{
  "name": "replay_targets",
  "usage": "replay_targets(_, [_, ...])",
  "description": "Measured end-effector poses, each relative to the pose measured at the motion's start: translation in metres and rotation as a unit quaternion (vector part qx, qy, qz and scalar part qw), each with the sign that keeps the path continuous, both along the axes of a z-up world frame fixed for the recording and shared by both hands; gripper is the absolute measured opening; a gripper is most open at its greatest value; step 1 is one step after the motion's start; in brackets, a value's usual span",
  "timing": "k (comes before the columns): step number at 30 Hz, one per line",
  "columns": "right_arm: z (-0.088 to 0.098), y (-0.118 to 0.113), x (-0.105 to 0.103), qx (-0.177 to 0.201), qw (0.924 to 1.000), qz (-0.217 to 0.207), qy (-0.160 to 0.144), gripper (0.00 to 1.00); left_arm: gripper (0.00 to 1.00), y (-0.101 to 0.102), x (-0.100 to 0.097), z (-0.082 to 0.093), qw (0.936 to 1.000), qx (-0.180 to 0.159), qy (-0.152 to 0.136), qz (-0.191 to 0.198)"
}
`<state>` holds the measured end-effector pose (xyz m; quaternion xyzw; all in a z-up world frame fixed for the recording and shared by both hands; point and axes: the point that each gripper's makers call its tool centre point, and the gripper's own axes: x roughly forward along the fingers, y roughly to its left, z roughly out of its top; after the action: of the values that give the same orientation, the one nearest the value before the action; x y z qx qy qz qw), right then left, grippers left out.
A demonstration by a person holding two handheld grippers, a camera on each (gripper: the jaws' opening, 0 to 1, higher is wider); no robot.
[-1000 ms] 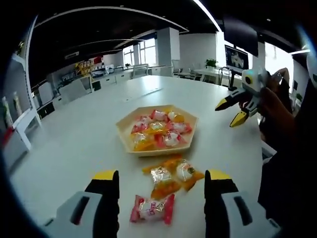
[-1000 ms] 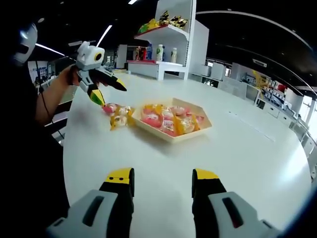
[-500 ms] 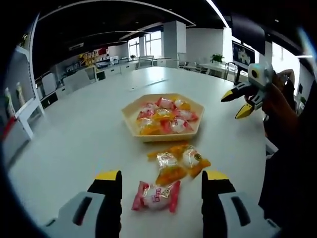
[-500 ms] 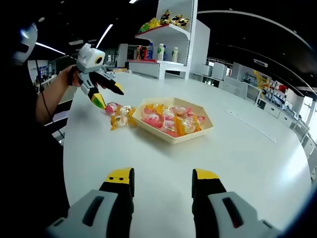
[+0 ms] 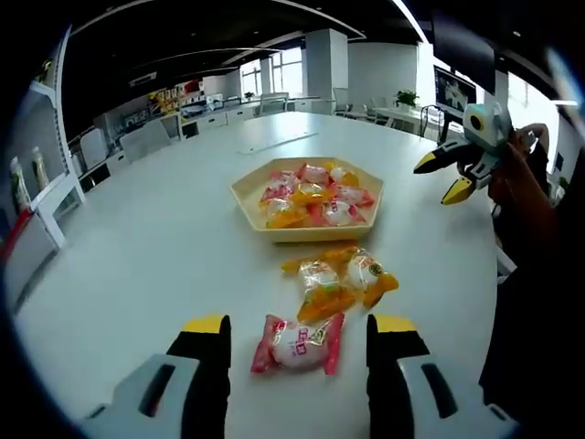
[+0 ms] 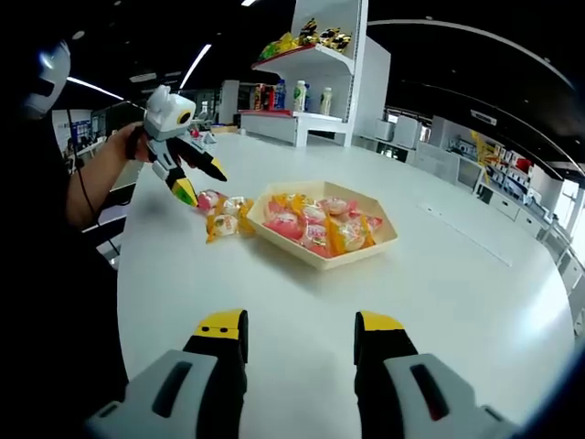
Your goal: Pick up the marshmallows scattered on the table and place them into the bowl on the table
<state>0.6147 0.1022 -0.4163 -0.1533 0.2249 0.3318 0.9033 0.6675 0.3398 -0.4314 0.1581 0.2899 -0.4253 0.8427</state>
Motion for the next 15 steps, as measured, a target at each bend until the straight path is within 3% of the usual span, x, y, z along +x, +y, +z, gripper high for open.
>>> replay_targets(8, [-0.004, -0.001, -0.001, 0.0, 1.0, -0.001, 0.003, 0.46, 0.54, 0.0, 0.006, -0.011, 0.9999, -0.005, 0.006, 0.011])
replay_targets(15, [-0.005, -0.002, -0.003, 0.001, 1.0, -0.003, 0.003, 0.46, 0.52, -0.006, -0.001, -0.015, 0.9999, -0.01, 0.013, 0.005])
